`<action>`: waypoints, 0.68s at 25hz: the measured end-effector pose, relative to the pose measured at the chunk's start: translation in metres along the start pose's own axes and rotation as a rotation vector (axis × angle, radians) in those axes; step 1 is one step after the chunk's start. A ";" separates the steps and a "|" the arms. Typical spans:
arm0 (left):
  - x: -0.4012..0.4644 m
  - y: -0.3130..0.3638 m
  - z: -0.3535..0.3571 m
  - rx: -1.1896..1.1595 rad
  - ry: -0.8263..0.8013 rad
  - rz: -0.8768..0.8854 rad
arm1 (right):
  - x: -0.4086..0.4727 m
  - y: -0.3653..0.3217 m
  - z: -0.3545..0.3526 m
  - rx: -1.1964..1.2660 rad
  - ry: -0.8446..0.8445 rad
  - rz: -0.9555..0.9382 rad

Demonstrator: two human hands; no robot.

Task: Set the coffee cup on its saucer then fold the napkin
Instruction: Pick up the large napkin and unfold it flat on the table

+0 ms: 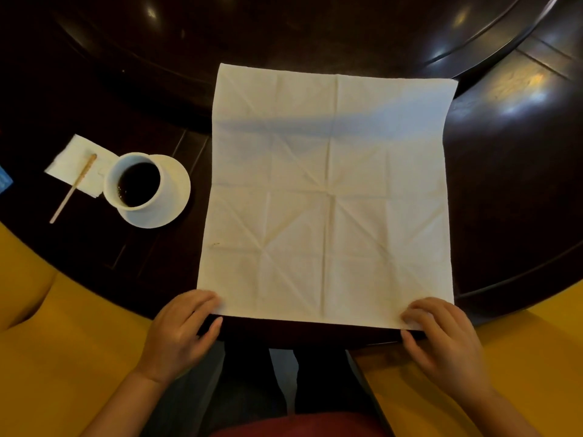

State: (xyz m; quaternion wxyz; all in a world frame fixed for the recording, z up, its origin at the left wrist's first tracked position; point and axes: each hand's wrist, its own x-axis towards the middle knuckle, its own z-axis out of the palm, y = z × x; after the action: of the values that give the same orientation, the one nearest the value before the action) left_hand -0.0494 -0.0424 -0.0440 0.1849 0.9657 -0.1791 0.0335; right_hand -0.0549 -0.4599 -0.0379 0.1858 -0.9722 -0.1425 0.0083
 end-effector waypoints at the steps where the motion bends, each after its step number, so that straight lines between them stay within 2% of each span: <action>1: 0.007 0.008 0.002 -0.004 0.032 -0.014 | 0.007 -0.009 0.004 0.017 0.027 0.037; 4: 0.056 0.056 0.030 0.057 0.032 -0.084 | 0.050 -0.051 0.027 0.031 0.039 0.103; 8: 0.115 0.106 0.076 0.201 -0.159 -0.140 | 0.103 -0.091 0.061 -0.031 -0.087 0.194; 11: 0.119 0.084 0.078 0.216 -0.249 -0.146 | 0.113 -0.065 0.065 -0.114 -0.129 0.202; 13: 0.112 0.058 0.071 0.212 -0.251 -0.181 | 0.109 -0.034 0.058 -0.179 -0.133 0.220; 17: 0.096 0.027 0.057 0.213 -0.236 -0.389 | 0.092 0.016 0.040 -0.206 -0.074 0.432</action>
State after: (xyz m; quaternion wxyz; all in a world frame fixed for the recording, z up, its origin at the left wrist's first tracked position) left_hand 0.0309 -0.1185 -0.0750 0.0630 0.9933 -0.0058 -0.0969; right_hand 0.0351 -0.4339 -0.0778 0.0742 -0.9929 0.0620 0.0688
